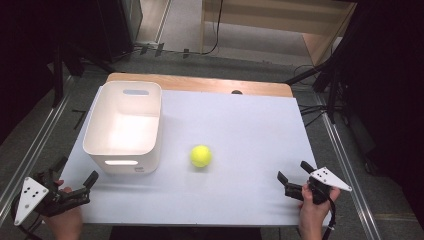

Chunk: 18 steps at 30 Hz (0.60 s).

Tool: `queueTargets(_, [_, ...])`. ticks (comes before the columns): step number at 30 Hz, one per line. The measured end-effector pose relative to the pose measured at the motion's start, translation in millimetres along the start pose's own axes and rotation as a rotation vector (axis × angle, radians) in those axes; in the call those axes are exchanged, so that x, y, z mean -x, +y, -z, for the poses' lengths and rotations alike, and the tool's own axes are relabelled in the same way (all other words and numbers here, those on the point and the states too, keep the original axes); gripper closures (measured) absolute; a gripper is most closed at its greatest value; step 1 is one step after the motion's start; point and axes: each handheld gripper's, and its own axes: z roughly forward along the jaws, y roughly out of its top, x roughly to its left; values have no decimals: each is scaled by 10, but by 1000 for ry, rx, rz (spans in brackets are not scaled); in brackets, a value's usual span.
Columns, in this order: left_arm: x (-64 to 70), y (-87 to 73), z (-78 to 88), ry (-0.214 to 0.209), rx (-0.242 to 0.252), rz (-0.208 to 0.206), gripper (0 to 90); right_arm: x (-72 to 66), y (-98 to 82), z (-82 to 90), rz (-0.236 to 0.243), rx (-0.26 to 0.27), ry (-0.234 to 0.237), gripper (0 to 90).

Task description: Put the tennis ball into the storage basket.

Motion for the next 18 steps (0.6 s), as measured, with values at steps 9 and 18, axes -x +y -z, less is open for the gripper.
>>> queueTargets(9, [2,-1,-8,-5,-1,1,0,-28,23,13,5,-10,-9,0])
queueTargets(18, [3,-1,1,-11,-2,-2,0,-178,131,-75,103,-84,23,0])
